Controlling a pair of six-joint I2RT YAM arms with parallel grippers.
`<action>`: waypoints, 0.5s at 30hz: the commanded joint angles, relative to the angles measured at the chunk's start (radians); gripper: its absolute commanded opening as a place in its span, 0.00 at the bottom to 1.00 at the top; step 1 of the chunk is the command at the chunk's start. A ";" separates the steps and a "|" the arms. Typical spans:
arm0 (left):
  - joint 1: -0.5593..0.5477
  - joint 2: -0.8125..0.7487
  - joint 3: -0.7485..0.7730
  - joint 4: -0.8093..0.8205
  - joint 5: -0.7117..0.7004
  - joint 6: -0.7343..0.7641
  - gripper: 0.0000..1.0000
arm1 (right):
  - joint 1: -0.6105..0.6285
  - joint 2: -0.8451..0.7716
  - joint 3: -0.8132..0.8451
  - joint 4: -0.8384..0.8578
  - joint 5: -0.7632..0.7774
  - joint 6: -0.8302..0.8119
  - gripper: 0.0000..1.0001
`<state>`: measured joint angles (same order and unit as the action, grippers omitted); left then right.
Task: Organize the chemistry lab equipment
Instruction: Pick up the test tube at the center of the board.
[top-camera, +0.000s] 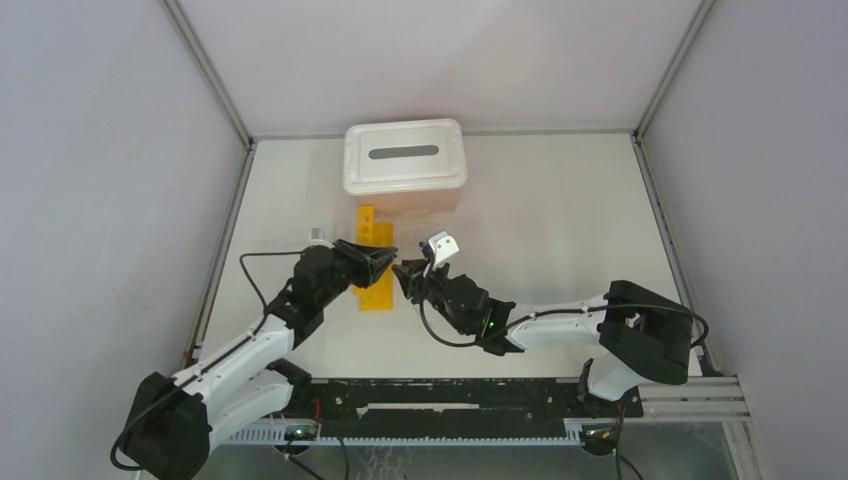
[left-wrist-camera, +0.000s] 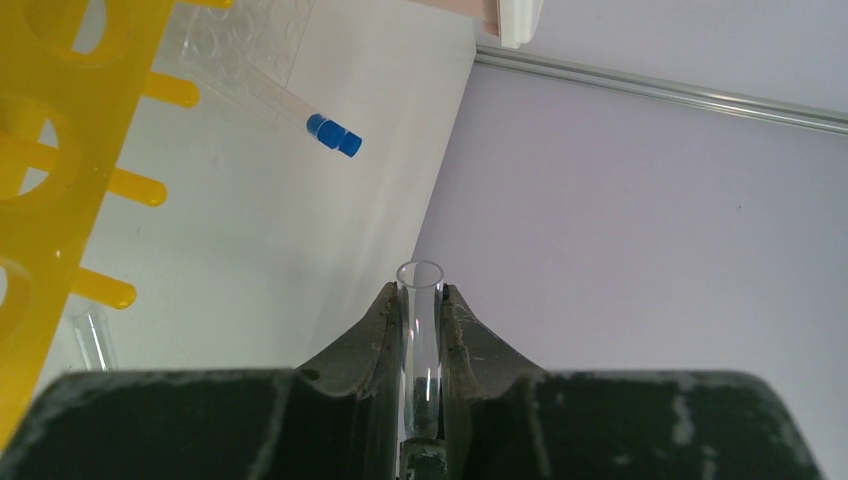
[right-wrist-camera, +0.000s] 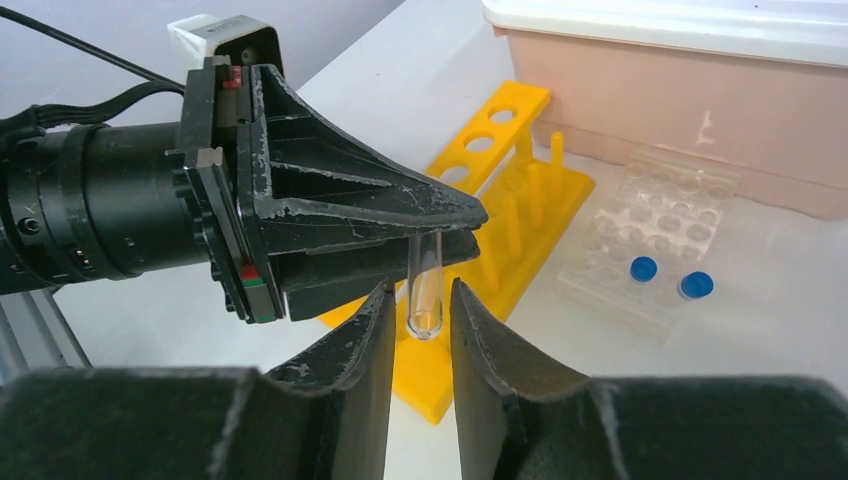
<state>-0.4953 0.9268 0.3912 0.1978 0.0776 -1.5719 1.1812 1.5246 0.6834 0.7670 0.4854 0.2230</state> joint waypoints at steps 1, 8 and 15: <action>-0.008 -0.025 0.036 0.020 -0.022 -0.008 0.13 | -0.009 0.012 0.039 0.025 -0.014 0.023 0.33; -0.013 -0.025 0.039 0.020 -0.027 -0.011 0.13 | -0.009 0.019 0.039 0.023 0.002 0.033 0.27; -0.020 -0.028 0.034 0.016 -0.038 -0.013 0.13 | -0.005 0.009 0.039 0.021 0.017 0.028 0.27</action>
<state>-0.5049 0.9207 0.3912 0.1974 0.0544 -1.5726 1.1774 1.5448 0.6838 0.7647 0.4854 0.2409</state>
